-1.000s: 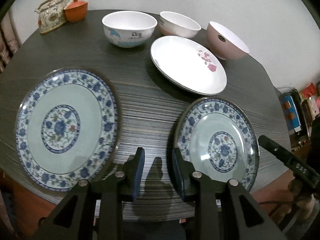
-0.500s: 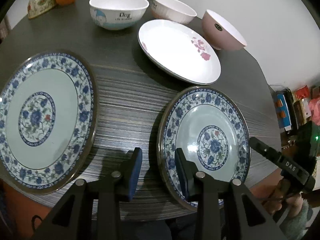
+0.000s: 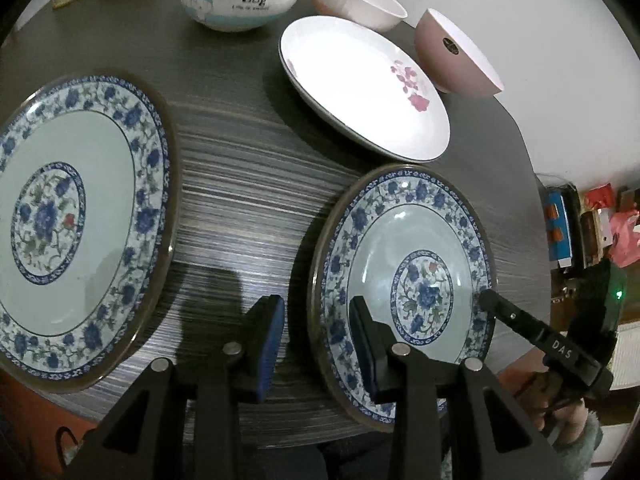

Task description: Organize plates and bowls

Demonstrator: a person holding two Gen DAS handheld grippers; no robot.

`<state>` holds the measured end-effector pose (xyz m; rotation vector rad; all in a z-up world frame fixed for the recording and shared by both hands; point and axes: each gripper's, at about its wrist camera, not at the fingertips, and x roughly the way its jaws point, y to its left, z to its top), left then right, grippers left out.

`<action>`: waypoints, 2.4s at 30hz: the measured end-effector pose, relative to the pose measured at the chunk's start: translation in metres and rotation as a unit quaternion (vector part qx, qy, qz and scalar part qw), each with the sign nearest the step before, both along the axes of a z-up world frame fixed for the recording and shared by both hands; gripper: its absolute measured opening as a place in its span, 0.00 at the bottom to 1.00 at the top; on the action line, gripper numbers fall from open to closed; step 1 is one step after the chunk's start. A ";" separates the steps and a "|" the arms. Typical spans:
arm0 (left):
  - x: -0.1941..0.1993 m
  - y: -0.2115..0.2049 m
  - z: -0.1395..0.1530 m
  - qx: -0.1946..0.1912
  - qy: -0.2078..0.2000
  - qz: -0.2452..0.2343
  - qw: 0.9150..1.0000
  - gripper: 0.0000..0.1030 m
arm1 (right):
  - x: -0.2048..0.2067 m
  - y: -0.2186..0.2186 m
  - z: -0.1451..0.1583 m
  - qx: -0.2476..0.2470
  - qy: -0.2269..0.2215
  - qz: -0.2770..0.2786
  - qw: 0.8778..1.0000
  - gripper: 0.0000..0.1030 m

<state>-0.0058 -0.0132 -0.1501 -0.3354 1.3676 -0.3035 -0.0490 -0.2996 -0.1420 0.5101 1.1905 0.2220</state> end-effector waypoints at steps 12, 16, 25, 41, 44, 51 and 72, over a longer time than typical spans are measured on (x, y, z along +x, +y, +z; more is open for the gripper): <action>0.006 -0.014 -0.002 0.016 -0.012 -0.029 0.999 0.20 | 0.002 0.000 -0.003 0.006 0.003 -0.003 1.000 0.17; 0.005 -0.012 -0.002 0.015 -0.014 -0.030 0.999 0.20 | 0.002 -0.002 -0.003 0.005 0.003 -0.005 1.000 0.16; 0.001 -0.010 0.001 0.022 -0.024 -0.036 0.999 0.20 | 0.004 0.002 -0.002 -0.008 0.003 0.001 1.000 0.15; -0.012 0.005 0.018 0.034 -0.041 -0.032 0.998 0.20 | 0.002 0.013 0.003 -0.009 -0.006 0.025 1.000 0.15; -0.016 0.011 0.023 0.036 -0.047 -0.029 0.998 0.20 | 0.000 0.016 0.007 -0.008 -0.009 0.030 0.999 0.15; -0.024 0.025 0.030 0.041 -0.057 -0.020 0.997 0.20 | -0.003 0.029 0.016 -0.008 -0.021 0.042 0.999 0.15; -0.025 0.076 0.051 0.050 -0.088 0.023 0.995 0.20 | -0.001 0.075 0.033 -0.019 -0.038 0.071 0.997 0.15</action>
